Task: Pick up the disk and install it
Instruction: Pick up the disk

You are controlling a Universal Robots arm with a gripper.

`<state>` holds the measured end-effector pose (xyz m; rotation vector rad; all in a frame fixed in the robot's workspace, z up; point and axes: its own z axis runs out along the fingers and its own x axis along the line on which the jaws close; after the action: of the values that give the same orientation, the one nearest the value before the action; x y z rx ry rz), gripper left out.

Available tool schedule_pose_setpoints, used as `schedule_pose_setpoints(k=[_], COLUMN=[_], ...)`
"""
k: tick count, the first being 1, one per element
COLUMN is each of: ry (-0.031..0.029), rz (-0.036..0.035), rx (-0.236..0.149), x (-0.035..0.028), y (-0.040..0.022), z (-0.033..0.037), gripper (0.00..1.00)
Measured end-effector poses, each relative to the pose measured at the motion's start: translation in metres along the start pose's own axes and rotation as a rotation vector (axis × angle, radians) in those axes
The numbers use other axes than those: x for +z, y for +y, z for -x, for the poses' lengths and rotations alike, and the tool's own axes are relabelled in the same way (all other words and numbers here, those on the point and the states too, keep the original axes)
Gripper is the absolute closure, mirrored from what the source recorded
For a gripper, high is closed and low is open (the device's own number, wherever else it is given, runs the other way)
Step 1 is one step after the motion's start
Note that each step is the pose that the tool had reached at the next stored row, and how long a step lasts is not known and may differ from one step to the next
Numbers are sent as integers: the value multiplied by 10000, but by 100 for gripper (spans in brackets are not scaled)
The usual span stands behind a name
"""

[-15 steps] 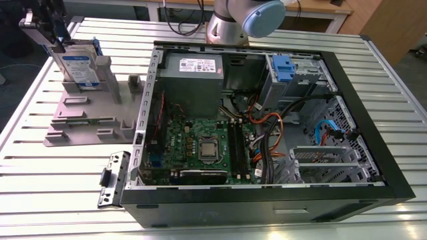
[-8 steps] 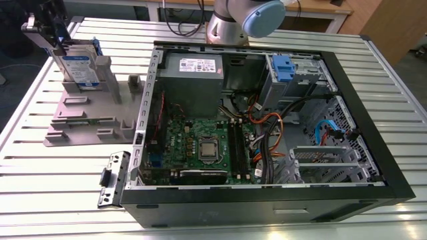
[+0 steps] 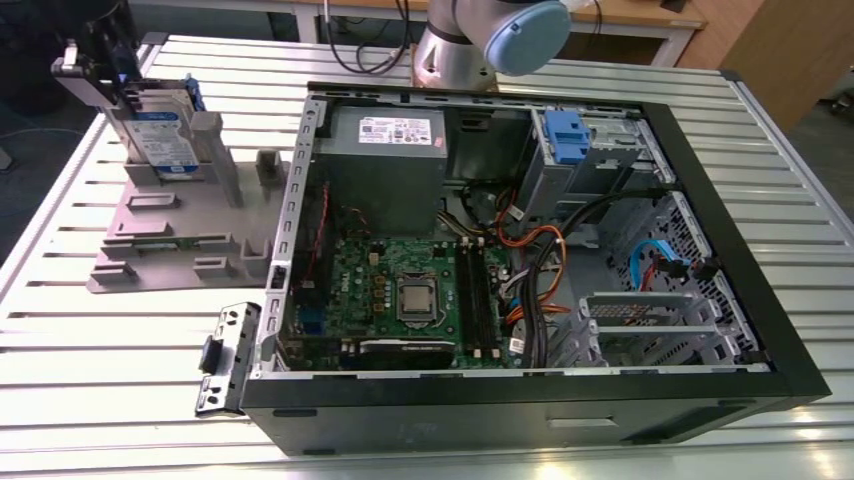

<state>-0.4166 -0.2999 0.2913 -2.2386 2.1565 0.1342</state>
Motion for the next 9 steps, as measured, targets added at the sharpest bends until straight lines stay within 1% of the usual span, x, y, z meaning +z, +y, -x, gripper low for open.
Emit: schedule_pose_setpoints(k=[7, 9], ry=[0, 1], rz=[0, 3], rx=[0, 0], x=[50, 51], y=[-2, -2], z=[-4, -4], gripper=[47, 47])
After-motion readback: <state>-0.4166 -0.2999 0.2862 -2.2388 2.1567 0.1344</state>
